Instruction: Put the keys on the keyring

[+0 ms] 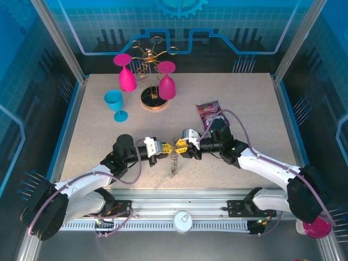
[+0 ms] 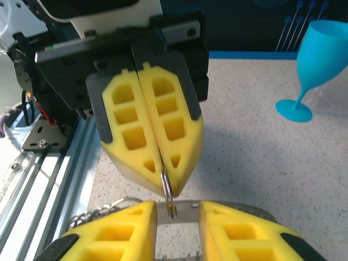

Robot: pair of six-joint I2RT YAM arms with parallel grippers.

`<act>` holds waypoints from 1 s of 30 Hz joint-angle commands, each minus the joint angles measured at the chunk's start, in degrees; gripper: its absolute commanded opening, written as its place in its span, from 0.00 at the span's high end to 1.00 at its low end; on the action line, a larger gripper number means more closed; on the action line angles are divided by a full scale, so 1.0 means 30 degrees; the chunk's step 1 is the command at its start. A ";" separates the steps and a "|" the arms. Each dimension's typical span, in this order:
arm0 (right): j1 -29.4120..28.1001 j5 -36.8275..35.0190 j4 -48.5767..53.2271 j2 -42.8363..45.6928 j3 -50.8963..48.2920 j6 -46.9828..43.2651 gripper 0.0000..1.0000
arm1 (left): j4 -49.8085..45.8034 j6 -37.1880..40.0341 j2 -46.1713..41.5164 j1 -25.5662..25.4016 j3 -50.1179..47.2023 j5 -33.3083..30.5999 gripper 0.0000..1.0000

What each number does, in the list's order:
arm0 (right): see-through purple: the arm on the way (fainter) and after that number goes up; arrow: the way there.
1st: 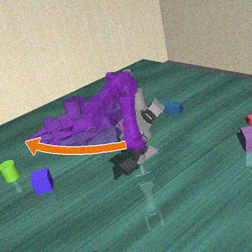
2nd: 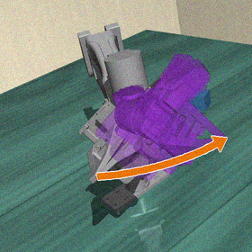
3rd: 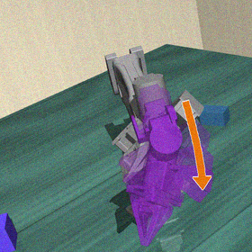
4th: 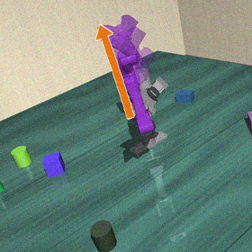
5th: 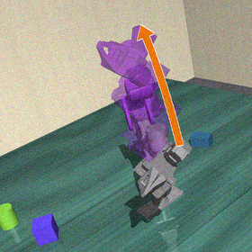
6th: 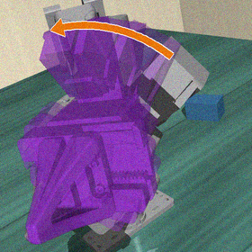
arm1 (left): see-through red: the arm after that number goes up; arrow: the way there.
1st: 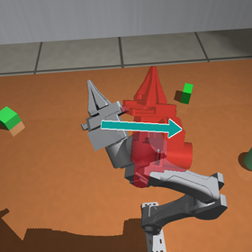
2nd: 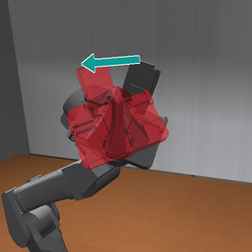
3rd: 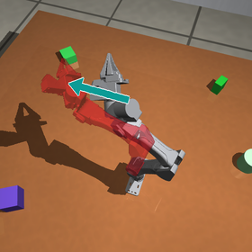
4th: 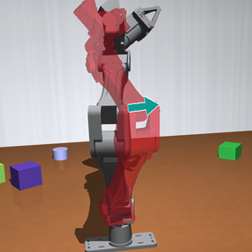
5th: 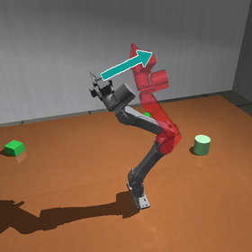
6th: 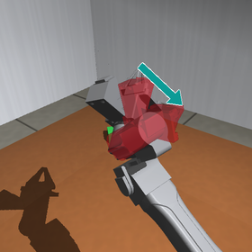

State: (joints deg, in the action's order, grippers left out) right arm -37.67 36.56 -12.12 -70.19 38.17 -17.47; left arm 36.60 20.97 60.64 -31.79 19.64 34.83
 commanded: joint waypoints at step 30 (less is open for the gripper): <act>-0.2064 -0.4502 1.3768 -0.2262 0.8451 -0.7324 1.00 | -0.4469 0.1598 -0.1438 -0.0096 0.1583 -0.0975 0.77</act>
State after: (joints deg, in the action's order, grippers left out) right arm -43.11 24.80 24.69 -76.34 60.80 -36.47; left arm 23.44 24.53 57.04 -31.88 22.79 31.14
